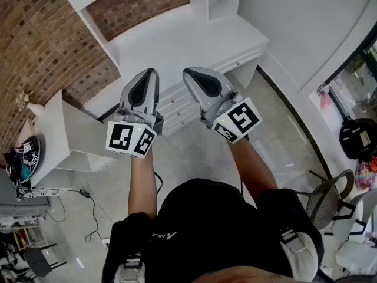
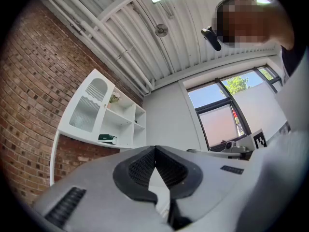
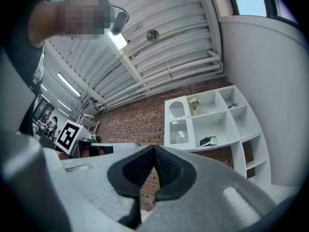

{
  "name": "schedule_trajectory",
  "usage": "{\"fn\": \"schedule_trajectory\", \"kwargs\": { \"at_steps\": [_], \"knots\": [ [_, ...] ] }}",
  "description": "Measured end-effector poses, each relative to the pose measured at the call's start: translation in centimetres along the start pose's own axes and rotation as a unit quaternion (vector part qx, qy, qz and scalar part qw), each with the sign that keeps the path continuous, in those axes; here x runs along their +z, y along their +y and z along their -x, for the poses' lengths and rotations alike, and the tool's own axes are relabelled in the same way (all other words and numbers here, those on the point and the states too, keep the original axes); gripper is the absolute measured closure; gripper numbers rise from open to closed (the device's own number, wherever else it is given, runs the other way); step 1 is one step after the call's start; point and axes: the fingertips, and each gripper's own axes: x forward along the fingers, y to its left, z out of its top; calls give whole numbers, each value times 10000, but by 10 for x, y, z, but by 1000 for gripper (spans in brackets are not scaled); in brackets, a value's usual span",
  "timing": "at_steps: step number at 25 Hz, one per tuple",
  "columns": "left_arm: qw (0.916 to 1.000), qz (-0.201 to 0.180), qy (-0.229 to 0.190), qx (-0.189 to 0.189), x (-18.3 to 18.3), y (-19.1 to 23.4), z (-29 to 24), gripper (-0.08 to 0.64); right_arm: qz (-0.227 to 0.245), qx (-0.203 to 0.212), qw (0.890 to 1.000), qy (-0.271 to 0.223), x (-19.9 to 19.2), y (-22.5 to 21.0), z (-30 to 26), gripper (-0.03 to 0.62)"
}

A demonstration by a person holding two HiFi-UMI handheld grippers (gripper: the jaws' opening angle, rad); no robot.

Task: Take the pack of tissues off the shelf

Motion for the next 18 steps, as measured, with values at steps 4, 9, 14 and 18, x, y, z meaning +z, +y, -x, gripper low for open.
{"fn": "schedule_trajectory", "kwargs": {
  "at_steps": [4, 9, 14, 18],
  "knots": [
    [10000, 9, 47, -48, -7, -9, -18, 561, -12, -2, 10000, 1, 1, -20, 7, 592],
    [10000, 20, 17, -53, -10, -15, -36, 561, 70, 52, 10000, 9, 4, -39, 11, 591],
    [10000, 39, -39, -33, -10, -15, -51, 561, 167, 108, 9998, -20, 9, -54, 8, 591],
    [9999, 74, -103, -17, -9, -6, -66, 561, 95, 102, 9999, -69, 10, -74, -5, 591]
  ]
}}
